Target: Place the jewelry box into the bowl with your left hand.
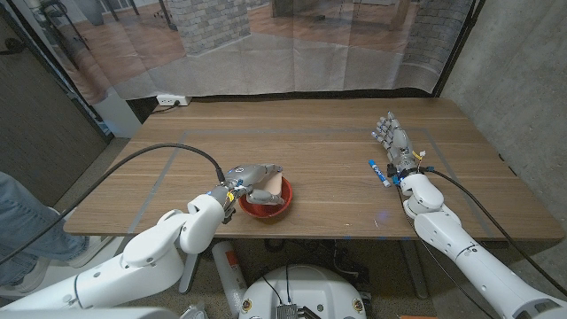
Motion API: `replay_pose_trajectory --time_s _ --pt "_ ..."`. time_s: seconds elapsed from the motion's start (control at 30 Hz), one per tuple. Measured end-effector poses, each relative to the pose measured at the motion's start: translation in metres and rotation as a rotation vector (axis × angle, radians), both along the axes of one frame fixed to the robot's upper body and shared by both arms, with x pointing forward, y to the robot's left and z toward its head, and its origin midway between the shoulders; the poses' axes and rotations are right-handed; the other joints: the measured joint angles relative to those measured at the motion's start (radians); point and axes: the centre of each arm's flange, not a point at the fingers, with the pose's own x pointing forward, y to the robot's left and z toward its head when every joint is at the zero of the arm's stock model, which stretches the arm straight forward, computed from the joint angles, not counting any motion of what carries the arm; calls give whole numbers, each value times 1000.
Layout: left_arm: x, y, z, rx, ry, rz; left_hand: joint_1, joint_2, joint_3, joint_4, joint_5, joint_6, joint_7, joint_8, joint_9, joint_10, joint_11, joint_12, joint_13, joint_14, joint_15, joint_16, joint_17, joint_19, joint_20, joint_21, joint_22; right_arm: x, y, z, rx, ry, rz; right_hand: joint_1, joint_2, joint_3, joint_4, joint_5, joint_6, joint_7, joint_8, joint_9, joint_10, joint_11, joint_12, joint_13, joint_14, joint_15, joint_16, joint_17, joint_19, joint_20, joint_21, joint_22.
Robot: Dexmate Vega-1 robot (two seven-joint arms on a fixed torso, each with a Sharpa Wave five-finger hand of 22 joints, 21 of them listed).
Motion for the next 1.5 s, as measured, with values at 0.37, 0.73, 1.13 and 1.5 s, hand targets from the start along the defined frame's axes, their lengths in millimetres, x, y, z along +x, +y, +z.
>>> replay_pose_trajectory --time_s 0.37,0.73,1.13,1.5 --pt "3 0 3 8 32 -23 -32 71 -42 42 0 -41 23 -36 0 -53 32 0 -14 -62 27 0 -15 -53 24 -31 0 1 0 2 2 -2 -1 0 0 0 0 0 0 0 0 0 1 -1 0 0 0 0 0 0 0 0 -7 0" --pt "2 2 7 10 47 -39 -62 105 -2 146 4 -74 34 -62 -5 -97 48 -4 -23 -111 40 0 -26 -94 23 -54 0 0 -1 3 5 -10 -2 0 0 2 -1 0 0 0 0 0 1 -1 0 0 0 0 0 -3 0 0 -8 0" --pt "-4 2 8 19 55 -49 -123 78 -11 179 12 -118 33 -88 -5 -149 67 -4 -37 -155 59 0 -38 -131 24 -76 0 -4 -1 6 3 -27 0 0 0 3 -3 0 0 0 0 0 1 -1 0 0 0 0 0 -2 4 -4 -8 0" --pt "-10 3 9 28 53 -47 -188 47 -47 200 20 -221 41 -124 -9 -239 96 -15 -60 -239 77 0 -61 -186 22 -113 -3 -9 -2 6 0 -35 -1 0 0 3 -3 0 0 0 0 0 1 -1 0 0 0 0 0 -2 7 0 -15 5"
